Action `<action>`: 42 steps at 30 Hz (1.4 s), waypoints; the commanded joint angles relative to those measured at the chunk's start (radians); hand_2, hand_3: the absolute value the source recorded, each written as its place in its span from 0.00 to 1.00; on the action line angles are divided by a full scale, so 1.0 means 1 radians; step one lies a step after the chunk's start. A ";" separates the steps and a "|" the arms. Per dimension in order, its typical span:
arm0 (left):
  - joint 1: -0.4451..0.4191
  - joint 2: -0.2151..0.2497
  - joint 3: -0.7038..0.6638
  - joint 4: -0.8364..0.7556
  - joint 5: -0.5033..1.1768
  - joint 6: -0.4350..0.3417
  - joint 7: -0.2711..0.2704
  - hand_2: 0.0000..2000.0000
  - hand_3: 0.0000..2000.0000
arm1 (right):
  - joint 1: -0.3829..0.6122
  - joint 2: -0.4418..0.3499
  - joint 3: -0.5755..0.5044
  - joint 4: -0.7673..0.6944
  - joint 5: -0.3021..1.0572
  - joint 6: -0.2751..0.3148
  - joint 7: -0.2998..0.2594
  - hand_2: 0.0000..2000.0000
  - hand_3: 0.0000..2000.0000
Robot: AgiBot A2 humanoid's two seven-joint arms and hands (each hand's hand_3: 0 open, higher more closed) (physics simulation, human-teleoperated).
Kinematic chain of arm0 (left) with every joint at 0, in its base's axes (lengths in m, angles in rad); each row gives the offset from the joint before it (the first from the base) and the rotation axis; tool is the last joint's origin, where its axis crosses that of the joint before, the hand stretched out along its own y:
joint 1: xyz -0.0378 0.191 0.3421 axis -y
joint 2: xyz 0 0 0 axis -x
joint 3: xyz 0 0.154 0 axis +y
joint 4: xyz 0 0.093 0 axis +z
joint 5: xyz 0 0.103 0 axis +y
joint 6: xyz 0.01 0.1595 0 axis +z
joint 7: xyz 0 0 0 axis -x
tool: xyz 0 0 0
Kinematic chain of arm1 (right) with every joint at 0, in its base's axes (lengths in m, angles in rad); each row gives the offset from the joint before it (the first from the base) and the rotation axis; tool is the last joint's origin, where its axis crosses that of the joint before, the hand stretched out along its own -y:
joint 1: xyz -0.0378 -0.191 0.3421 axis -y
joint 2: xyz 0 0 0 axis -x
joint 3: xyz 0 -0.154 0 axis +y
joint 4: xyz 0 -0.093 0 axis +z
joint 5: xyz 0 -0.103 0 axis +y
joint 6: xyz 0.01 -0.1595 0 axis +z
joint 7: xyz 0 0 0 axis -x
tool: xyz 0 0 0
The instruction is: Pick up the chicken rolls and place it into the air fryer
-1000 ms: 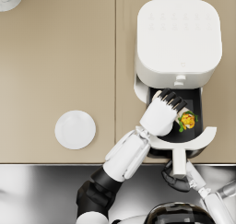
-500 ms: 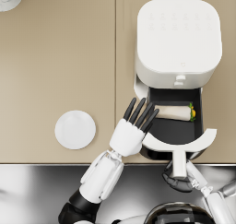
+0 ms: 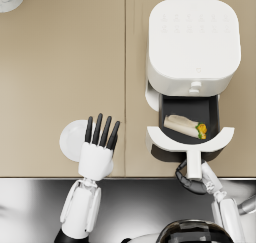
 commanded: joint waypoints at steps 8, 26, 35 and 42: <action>0.099 -0.010 -0.177 0.085 0.000 0.000 0.000 0.00 0.00 | 0.371 -0.066 0.223 -0.135 -0.002 0.063 0.012 1.00 1.00; 0.099 0.004 -0.150 0.150 0.000 0.000 0.000 0.00 0.00 | 0.904 0.107 0.628 -0.668 -0.006 -0.078 0.057 1.00 1.00; 0.093 0.015 -0.135 0.167 0.000 0.000 0.000 0.00 0.00 | 0.914 0.287 0.636 -0.798 -0.009 -0.135 0.052 1.00 1.00; 0.093 0.018 -0.130 0.168 0.000 0.000 0.000 0.00 0.00 | 0.916 0.280 0.621 -0.810 -0.011 -0.104 0.050 1.00 1.00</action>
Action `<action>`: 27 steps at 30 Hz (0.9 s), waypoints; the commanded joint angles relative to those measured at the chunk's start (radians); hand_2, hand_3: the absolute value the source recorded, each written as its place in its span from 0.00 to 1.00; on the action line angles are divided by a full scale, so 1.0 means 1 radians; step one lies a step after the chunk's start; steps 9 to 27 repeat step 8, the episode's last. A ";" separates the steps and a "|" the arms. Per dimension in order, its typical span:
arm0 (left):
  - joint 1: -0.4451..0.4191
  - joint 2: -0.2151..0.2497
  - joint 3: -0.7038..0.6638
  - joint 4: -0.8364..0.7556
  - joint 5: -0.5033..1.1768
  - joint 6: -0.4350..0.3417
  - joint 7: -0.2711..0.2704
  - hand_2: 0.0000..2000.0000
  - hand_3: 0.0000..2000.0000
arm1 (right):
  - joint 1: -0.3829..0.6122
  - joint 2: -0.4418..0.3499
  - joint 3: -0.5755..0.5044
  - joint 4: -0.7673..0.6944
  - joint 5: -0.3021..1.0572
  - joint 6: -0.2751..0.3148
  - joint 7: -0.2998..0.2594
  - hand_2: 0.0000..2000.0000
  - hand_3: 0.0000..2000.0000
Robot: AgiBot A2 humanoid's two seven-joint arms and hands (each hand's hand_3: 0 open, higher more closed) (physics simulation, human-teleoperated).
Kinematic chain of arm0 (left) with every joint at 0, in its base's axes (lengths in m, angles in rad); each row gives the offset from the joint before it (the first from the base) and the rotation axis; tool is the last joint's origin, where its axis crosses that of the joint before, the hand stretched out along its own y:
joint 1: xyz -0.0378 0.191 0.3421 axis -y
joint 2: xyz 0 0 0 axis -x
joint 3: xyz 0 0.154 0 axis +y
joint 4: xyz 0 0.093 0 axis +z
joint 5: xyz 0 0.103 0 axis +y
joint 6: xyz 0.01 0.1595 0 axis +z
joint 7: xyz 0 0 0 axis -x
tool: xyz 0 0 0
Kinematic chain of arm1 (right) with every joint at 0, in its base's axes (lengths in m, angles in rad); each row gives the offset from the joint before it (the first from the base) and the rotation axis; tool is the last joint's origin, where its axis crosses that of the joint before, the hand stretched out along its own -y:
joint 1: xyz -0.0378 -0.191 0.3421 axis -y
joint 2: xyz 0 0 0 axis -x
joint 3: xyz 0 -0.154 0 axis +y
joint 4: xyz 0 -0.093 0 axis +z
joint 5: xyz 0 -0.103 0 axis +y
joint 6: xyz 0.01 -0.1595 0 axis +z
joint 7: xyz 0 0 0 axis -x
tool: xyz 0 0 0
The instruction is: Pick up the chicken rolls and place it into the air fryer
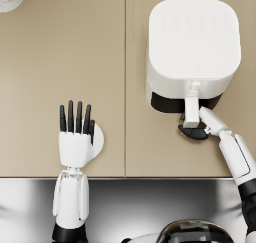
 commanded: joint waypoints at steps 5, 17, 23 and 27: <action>0.000 0.000 0.000 0.000 0.000 0.000 0.000 0.00 0.00 | 0.001 0.000 -0.001 -0.001 0.000 0.007 0.000 1.00 1.00; 0.000 0.000 0.001 0.000 0.000 0.000 0.000 0.00 0.00 | 0.001 0.000 -0.001 -0.001 0.000 0.006 -0.002 1.00 1.00; 0.000 0.000 0.001 0.000 0.000 0.000 0.000 0.00 0.00 | 0.001 0.000 -0.001 -0.001 0.000 0.006 -0.002 1.00 1.00; 0.000 0.000 0.001 0.000 0.000 0.000 0.000 0.00 0.00 | 0.001 0.000 -0.001 -0.001 0.000 0.006 -0.002 1.00 1.00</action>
